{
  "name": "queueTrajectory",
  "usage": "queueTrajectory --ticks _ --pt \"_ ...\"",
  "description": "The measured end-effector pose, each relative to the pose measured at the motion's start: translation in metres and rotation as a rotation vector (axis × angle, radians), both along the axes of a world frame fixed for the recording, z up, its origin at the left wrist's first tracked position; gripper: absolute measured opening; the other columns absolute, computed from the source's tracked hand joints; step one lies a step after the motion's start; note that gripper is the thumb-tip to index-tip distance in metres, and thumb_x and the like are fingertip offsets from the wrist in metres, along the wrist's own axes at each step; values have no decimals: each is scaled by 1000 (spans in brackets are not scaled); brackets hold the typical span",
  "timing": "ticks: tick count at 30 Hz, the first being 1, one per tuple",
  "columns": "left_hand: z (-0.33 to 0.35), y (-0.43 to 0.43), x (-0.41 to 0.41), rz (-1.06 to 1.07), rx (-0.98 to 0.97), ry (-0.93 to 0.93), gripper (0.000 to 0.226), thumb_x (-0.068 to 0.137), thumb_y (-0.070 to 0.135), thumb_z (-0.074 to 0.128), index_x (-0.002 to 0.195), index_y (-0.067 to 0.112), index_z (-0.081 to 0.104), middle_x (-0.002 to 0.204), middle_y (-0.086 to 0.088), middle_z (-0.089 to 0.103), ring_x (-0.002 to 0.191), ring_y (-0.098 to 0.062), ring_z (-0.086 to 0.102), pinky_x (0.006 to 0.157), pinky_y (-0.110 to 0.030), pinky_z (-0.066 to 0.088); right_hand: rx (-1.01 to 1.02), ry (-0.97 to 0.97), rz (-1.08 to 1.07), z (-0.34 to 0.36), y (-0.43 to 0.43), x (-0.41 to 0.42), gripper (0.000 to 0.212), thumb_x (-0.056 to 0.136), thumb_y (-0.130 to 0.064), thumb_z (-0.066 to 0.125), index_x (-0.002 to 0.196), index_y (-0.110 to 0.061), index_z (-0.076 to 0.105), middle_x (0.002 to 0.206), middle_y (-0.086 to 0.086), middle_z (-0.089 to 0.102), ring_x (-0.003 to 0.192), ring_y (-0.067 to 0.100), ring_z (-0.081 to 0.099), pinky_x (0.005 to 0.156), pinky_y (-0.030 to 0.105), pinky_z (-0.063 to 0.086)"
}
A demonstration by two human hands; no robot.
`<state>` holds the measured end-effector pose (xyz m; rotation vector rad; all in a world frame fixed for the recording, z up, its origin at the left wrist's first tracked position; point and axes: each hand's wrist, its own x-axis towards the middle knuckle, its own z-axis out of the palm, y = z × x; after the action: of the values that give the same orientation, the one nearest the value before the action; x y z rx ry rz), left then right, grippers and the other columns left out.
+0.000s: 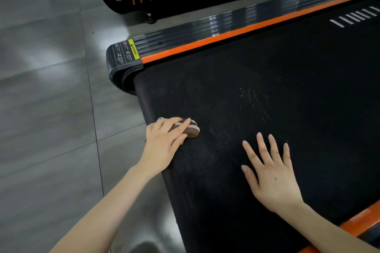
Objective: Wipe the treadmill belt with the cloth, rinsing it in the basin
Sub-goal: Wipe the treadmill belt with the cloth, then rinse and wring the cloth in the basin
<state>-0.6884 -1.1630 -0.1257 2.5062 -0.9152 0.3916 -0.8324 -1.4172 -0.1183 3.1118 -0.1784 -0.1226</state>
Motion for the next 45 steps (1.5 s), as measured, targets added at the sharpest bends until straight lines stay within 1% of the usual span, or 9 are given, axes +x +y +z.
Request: queueTrajectory --ticks 8,16,21,26,33,36,39,41,45 --pt "6 -5 146 512 -24 198 39 100 36 40 138 31 47 139 -2 46 124 -32 38 96 -43 35 39 -19 -11 1 0 0 62 97 -53 8 144 -20 33 150 17 29 141 39 20 110 58 14" --pt "-10 8 71 221 -266 136 42 94 27 41 124 5 60 116 -17 62 105 -37 58 91 -52 45 25 18 -16 3 2 0 64 96 -53 4 146 -21 28 151 18 28 141 40 19 111 61 19" --pt "-7 5 -32 -43 -289 186 36 95 24 46 129 18 57 130 1 57 114 -26 54 98 -50 40 11 54 -10 7 3 2 65 93 -54 5 148 -22 22 154 17 22 142 41 13 113 61 12" --pt "-1 6 -112 -213 -119 258 38 95 31 42 132 39 45 135 15 44 129 -15 39 107 -46 24 -13 79 11 10 3 2 75 83 -55 -13 150 -25 2 158 15 2 144 39 -3 115 58 1" --pt "12 22 -148 -493 71 284 37 100 37 37 132 31 53 139 15 46 139 -11 30 113 -39 19 -41 110 83 16 -1 4 85 77 -56 -20 151 -22 2 157 18 2 143 42 -1 116 55 2" --pt "35 29 -161 -305 -178 521 31 98 27 45 124 37 60 126 22 58 124 0 47 105 -20 35 -6 65 170 31 -3 11 66 94 -54 7 149 -21 20 156 13 18 144 33 14 118 49 3" --pt "48 35 -158 302 -684 675 32 99 18 43 104 34 70 92 25 70 87 9 63 75 -7 47 134 -21 379 43 10 25 53 98 -46 29 144 -20 36 151 5 33 141 20 26 119 43 2" --pt "42 48 -143 509 -1093 775 30 101 21 39 107 19 67 91 10 74 87 -5 66 68 -14 53 208 -43 543 46 32 32 62 92 -55 22 141 -20 41 147 5 40 139 19 32 118 40 3" --pt "38 80 -126 469 -1743 945 38 102 34 33 120 16 60 111 -7 70 97 -20 69 61 -32 58 252 -17 873 35 85 35 62 90 -56 25 138 -23 45 145 4 43 138 21 34 117 45 6"
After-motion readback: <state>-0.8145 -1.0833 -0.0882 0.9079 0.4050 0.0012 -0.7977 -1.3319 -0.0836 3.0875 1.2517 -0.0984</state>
